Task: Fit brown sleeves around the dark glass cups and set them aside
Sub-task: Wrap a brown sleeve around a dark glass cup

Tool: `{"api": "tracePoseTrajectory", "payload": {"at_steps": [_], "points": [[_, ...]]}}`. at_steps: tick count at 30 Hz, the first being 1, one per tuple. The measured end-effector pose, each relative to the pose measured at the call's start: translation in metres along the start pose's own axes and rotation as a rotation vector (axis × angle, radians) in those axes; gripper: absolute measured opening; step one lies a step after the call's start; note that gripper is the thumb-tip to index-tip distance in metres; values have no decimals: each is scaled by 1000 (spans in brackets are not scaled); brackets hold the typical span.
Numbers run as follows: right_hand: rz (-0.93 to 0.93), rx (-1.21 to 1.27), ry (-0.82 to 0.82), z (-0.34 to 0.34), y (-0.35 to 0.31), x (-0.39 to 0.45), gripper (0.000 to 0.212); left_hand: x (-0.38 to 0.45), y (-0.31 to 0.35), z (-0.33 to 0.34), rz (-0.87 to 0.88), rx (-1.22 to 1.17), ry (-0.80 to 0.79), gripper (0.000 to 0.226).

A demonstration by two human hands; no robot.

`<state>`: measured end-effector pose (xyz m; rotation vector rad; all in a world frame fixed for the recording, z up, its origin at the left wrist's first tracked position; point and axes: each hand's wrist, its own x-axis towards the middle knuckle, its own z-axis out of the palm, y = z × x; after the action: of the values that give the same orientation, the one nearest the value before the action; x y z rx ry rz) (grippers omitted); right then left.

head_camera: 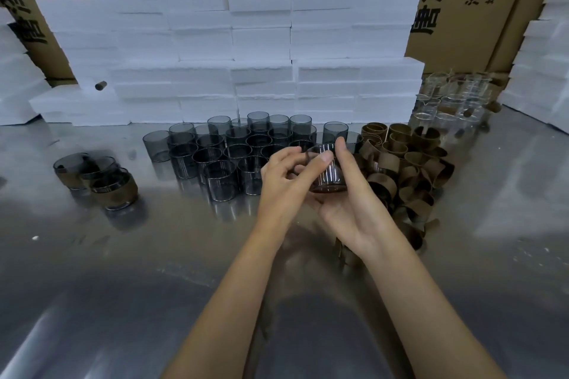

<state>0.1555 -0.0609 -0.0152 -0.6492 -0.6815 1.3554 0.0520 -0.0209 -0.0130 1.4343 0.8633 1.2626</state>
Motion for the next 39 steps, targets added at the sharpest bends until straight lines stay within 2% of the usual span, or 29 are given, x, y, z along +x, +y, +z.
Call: {"api": "tracePoseTrajectory", "payload": {"at_steps": [4,7,10,12,16,22,27,32,34,39], "points": [[49,-83,-14,2,1,-1,72,0,0,-1,-50,-19,-18,62],[5,-208,82,5,4,1,77,-1,3,-2,-99,-69,-64,47],[-20,-319,161,5,7,6,86,0,2,-1,-141,-78,-104,56],[-32,-367,194,2,7,8,80,2,-1,-2,-140,-121,-73,57],[-74,-393,278,-3,9,12,63,8,-7,-7,-106,-196,-8,27],[-234,-477,381,-10,11,11,41,13,-16,-9,-59,-147,125,12],[-247,-484,339,-5,7,8,36,12,-13,-10,-72,-160,167,22],[-182,-448,272,0,11,8,65,3,-4,-4,-141,-153,15,49],[-175,-437,226,1,13,8,70,0,-1,1,-171,-152,-32,57],[-197,-471,222,3,15,8,65,-2,1,3,-199,-178,-74,53]]}}
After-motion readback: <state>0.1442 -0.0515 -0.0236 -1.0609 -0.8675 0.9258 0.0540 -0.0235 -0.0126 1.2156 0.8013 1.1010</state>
